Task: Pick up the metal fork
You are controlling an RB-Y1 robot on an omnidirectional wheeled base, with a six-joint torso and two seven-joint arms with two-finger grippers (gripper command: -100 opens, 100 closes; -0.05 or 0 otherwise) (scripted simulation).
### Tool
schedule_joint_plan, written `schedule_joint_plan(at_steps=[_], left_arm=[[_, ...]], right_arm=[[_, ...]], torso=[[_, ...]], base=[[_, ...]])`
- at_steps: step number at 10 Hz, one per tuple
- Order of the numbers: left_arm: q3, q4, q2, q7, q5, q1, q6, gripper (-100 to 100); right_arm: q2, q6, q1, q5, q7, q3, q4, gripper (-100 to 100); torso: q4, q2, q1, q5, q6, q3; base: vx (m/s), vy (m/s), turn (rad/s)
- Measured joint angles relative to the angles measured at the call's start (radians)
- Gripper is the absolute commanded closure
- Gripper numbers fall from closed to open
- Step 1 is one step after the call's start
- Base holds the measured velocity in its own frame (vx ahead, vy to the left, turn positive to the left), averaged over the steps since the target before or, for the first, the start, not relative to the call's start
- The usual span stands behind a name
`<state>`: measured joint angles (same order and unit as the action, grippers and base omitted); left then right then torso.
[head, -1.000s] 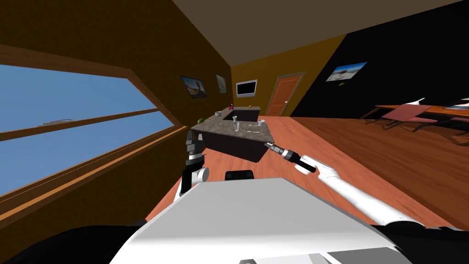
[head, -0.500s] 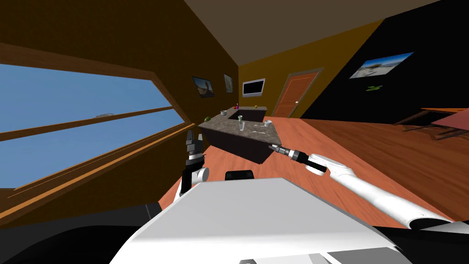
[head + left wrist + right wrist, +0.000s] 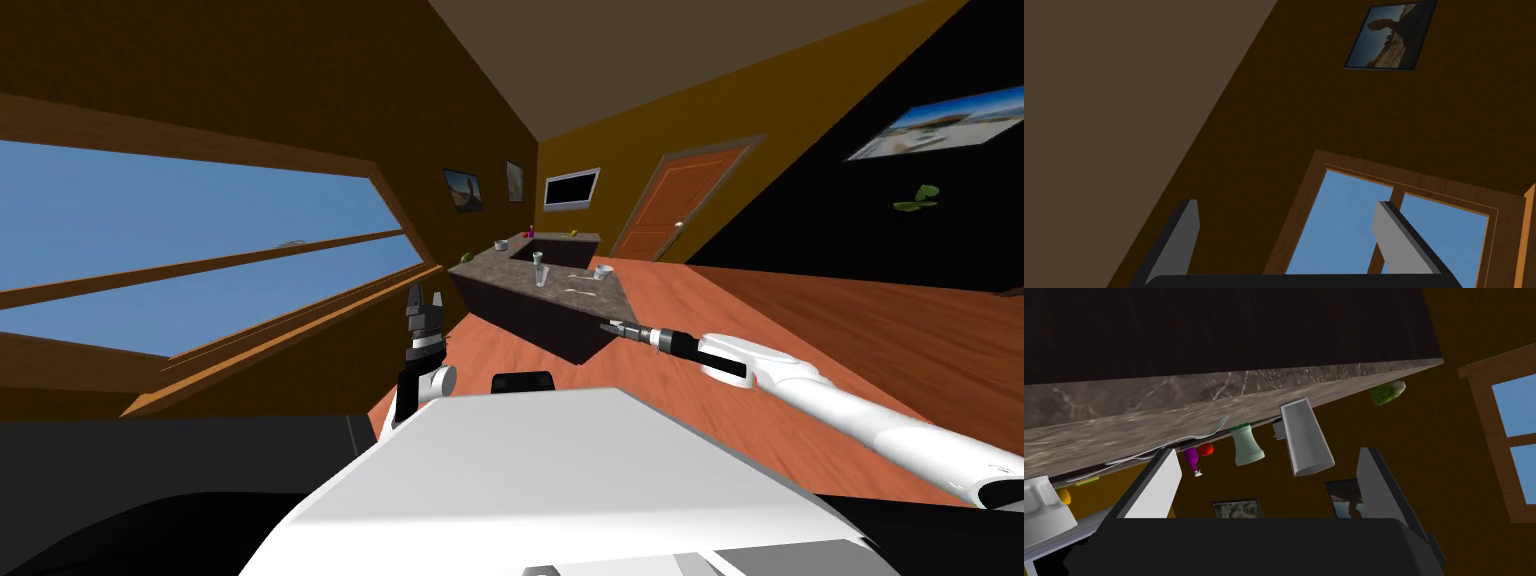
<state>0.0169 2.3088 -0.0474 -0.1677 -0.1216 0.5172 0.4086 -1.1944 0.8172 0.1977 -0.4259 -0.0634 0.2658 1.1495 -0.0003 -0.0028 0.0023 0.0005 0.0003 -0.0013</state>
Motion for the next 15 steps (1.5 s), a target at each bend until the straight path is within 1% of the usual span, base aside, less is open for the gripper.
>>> schedule_joint_plan(at_steps=[1, 2, 3, 4, 5, 6, 7, 8, 9, 10, 11, 12, 13, 14, 15], left_arm=[[0.0, 0.0, 0.0, 0.0, 0.0, 0.0, 0.0, 0], [0.0, 0.0, 0.0, 0.0, 0.0, 0.0, 0.0, 0], [0.0, 0.0, 0.0, 0.0, 0.0, 0.0, 0.0, 0], [0.0, 0.0, 0.0, 0.0, 0.0, 0.0, 0.0, 0], [0.0, 0.0, 0.0, 0.0, 0.0, 0.0, 0.0, 0], [0.0, 0.0, 0.0, 0.0, 0.0, 0.0, 0.0, 0], [0.0, 0.0, 0.0, 0.0, 0.0, 0.0, 0.0, 0], [0.0, 0.0, 0.0, 0.0, 0.0, 0.0, 0.0, 0], [0.0, 0.0, 0.0, 0.0, 0.0, 0.0, 0.0, 0], [0.0, 0.0, 0.0, 0.0, 0.0, 0.0, 0.0, 0], [0.0, 0.0, 0.0, 0.0, 0.0, 0.0, 0.0, 0], [0.0, 0.0, 0.0, 0.0, 0.0, 0.0, 0.0, 0], [0.0, 0.0, 0.0, 0.0, 0.0, 0.0, 0.0, 0], [0.0, 0.0, 0.0, 0.0, 0.0, 0.0, 0.0, 0], [0.0, 0.0, 0.0, 0.0, 0.0, 0.0, 0.0, 0]], right_arm=[[-0.016, -0.001, -0.015, -0.013, -0.003, 0.016, -0.023, -100], [-0.036, 0.013, -0.043, -0.034, -0.003, 0.043, -0.085, -100], [-0.057, 0.012, -0.037, -0.04, -0.004, 0.05, -0.09, -100], [-0.089, 0.004, -0.02, -0.049, -0.004, 0.059, -0.096, -100], [-0.123, -0.012, -0.01, -0.066, -0.006, 0.081, -0.102, -100], [-0.148, -0.015, -0.006, -0.072, -0.008, 0.089, -0.114, -100], [-0.154, -0.008, -0.014, -0.076, -0.007, 0.095, -0.134, -100], [-0.167, -0.001, -0.032, -0.095, -0.007, 0.12, -0.17, -100], [-0.184, 0.012, -0.044, -0.115, 0.001, 0.148, -0.226, -100], [-0.209, 0.002, -0.027, -0.118, -0.003, 0.155, -0.217, -100], [-0.219, 0.004, -0.05, -0.14, -0.007, 0.184, -0.26, -100], [-0.239, -0.005, -0.034, -0.151, -0.002, 0.206, -0.277, -100], [-0.257, -0.001, -0.05, -0.173, -0.001, 0.239, -0.323, -100], [-0.275, -0.001, -0.042, -0.177, -0.005, 0.25, -0.325, -100], [-0.298, -0.023, -0.022, -0.181, -0.015, 0.266, -0.307, -100]], torso=[[0.0, 0.0, -0.001, 0.0, 0.001, 0.0], [0.0, -0.001, -0.001, 0.0, 0.0, -0.001], [0.0, 0.0, -0.001, 0.0, 0.001, 0.0], [0.0, -0.001, 0.0, 0.0, 0.0, -0.001], [-0.001, -0.004, 0.001, 0.0, -0.001, -0.002], [-0.001, -0.003, 0.0, 0.0, 0.001, -0.002], [0.0, 0.0, -0.002, -0.001, 0.002, 0.0], [0.0, -0.001, -0.001, 0.0, 0.0, -0.001], [-0.001, -0.004, 0.001, 0.0, 0.0, -0.002], [-0.001, -0.004, 0.0, 0.0, 0.001, -0.002], [-0.001, -0.006, 0.0, 0.0, 0.0, -0.003], [-0.002, -0.008, 0.0, 0.0, 0.0, -0.005], [-0.002, -0.009, 0.0, 0.0, 0.0, -0.006], [-0.002, -0.007, -0.001, 0.0, 0.002, -0.004], [-0.001, -0.006, -0.001, 0.0, 0.001, -0.003]], base=[[0.041, 0.063, 0.254], [0.038, 0.05, 0.122], [0.065, 0.064, 0.211], [0.104, 0.085, 0.386], [0.089, 0.049, 0.126], [0.036, 0.024, -0.049], [0.046, 0.044, 0.196], [0.103, 0.079, 0.383], [0.109, 0.056, 0.124], [0.131, 0.053, 0.165], [0.165, 0.061, 0.369], [0.184, 0.054, 0.285], [0.135, 0.014, 0.047], [0.124, 0.029, 0.154], [0.144, 0.024, 0.27]])
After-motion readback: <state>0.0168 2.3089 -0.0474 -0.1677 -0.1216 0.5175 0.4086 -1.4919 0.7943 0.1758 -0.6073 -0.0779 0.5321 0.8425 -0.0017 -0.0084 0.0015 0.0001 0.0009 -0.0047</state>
